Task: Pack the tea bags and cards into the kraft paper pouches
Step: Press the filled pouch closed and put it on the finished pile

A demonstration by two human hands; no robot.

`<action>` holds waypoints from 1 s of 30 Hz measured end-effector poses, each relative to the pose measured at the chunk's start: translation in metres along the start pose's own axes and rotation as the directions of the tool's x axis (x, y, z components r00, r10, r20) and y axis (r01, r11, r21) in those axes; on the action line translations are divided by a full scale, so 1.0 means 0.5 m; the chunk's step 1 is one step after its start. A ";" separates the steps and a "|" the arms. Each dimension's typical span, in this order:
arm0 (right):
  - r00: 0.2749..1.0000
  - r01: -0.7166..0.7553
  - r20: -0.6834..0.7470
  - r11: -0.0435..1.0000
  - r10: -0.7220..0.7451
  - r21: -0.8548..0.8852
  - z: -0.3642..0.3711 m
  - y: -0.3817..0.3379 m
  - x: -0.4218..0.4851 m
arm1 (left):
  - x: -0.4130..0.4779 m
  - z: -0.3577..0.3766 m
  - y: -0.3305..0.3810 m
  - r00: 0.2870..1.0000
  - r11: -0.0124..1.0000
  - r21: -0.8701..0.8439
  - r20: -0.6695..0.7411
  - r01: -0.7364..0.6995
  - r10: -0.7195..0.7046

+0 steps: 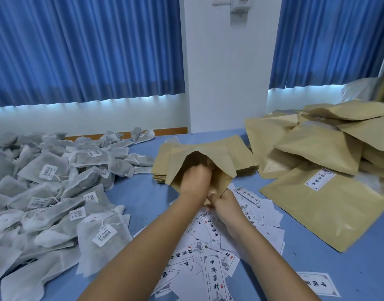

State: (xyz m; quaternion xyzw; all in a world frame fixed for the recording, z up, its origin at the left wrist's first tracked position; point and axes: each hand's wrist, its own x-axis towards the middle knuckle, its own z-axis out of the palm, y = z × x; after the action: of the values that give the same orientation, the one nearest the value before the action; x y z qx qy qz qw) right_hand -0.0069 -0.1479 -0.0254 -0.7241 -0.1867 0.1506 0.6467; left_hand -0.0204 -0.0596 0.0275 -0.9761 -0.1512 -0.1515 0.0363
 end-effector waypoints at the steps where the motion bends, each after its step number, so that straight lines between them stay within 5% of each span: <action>1: 1.000 0.000 -0.001 1.000 0.000 -0.004 0.002 0.000 -0.001 | 0.007 -0.002 -0.001 1.000 1.000 0.002 0.026 0.016 -0.016; 5: 0.998 -0.041 -0.051 0.996 0.046 0.082 -0.005 -0.001 0.003 | -0.017 -0.020 0.026 0.997 1.000 0.029 0.082 0.002 -0.004; 7: 0.994 -0.076 -0.064 0.983 0.088 0.166 -0.005 -0.005 0.001 | -0.052 -0.044 0.033 0.966 0.985 0.156 -0.235 -0.070 0.106; 10: 0.993 -0.091 -0.052 0.968 0.106 0.234 0.002 -0.003 0.001 | -0.066 -0.052 0.015 0.689 0.959 0.244 -0.672 -0.142 0.273; 12: 0.992 -0.086 -0.063 0.947 0.111 0.310 0.001 -0.004 -0.002 | -0.062 -0.060 -0.008 0.780 0.967 0.229 -0.584 -0.108 0.225; 14: 0.998 -0.065 0.004 0.907 0.070 0.416 -0.007 -0.007 0.000 | -0.054 -0.054 -0.027 0.950 0.990 0.130 -0.297 -0.055 0.091; 15: 0.997 -0.061 0.076 0.884 0.030 0.464 -0.011 -0.010 -0.002 | -0.055 -0.037 -0.035 0.979 0.994 0.095 -0.191 -0.053 0.070; 18: 0.982 -0.141 0.178 0.848 0.056 0.511 -0.024 -0.013 -0.004 | -0.093 0.020 -0.028 0.987 0.989 0.078 -0.092 -0.123 0.130; 25: 0.948 -0.206 -0.112 0.839 0.299 0.503 -0.034 -0.008 0.006 | -0.174 0.057 0.038 0.977 0.926 -0.366 -0.211 -0.088 0.010; 27: 0.950 -0.188 -0.099 0.797 0.295 0.573 -0.034 -0.013 0.007 | -0.191 0.051 0.050 0.984 0.752 -0.635 0.109 0.178 -0.141; 30: 0.971 -0.176 0.010 0.689 0.238 0.703 -0.028 -0.019 0.003 | -0.184 0.039 0.041 0.818 -0.005 -0.821 0.570 0.571 -0.072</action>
State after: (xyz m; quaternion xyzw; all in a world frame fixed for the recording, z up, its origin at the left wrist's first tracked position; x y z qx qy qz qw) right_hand 0.0002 -0.1587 -0.0142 -0.4479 -0.0066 0.2521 0.8578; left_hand -0.0922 -0.1031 -0.0200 -0.6809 -0.2392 -0.0304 -0.6916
